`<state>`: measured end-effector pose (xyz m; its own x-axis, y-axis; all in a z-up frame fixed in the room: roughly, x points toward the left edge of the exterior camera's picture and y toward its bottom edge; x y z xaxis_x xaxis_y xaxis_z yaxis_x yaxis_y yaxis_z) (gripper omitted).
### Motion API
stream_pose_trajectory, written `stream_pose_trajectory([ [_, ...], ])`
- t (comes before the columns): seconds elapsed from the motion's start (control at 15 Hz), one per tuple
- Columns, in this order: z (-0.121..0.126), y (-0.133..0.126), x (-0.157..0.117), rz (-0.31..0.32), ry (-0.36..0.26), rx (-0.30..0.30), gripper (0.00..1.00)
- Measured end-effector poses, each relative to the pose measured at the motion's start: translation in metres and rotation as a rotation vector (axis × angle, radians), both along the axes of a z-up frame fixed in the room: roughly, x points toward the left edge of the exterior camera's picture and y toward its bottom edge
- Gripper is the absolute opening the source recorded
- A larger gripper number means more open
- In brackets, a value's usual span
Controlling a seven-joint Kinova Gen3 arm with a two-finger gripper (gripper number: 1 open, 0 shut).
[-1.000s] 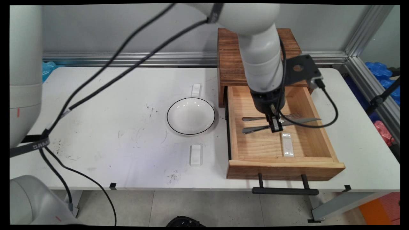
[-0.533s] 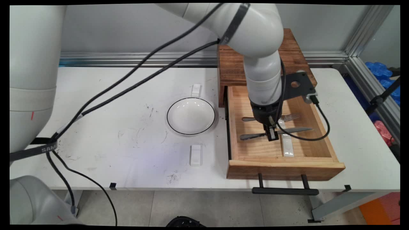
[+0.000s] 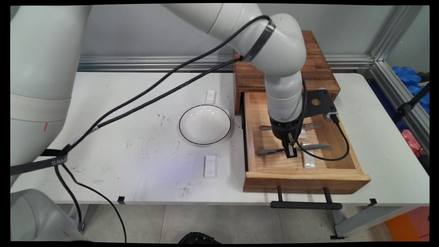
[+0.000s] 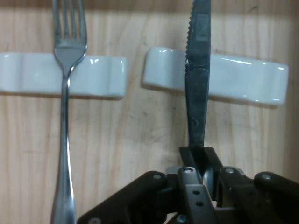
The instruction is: Place the picked object into the drawer
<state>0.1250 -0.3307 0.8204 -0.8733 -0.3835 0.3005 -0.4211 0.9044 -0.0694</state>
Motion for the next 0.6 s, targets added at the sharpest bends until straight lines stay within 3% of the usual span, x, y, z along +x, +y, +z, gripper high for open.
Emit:
stream_pose_trajectory([
  [0.27, -0.0069, -0.0013, -0.0035, -0.011, -0.002, 0.000, 0.00],
  [0.33, -0.0084, -0.0015, -0.0044, -0.014, -0.002, 0.000, 1.00],
  [0.6, -0.0110, -0.0032, -0.0084, -0.021, 0.011, -0.006, 1.00],
])
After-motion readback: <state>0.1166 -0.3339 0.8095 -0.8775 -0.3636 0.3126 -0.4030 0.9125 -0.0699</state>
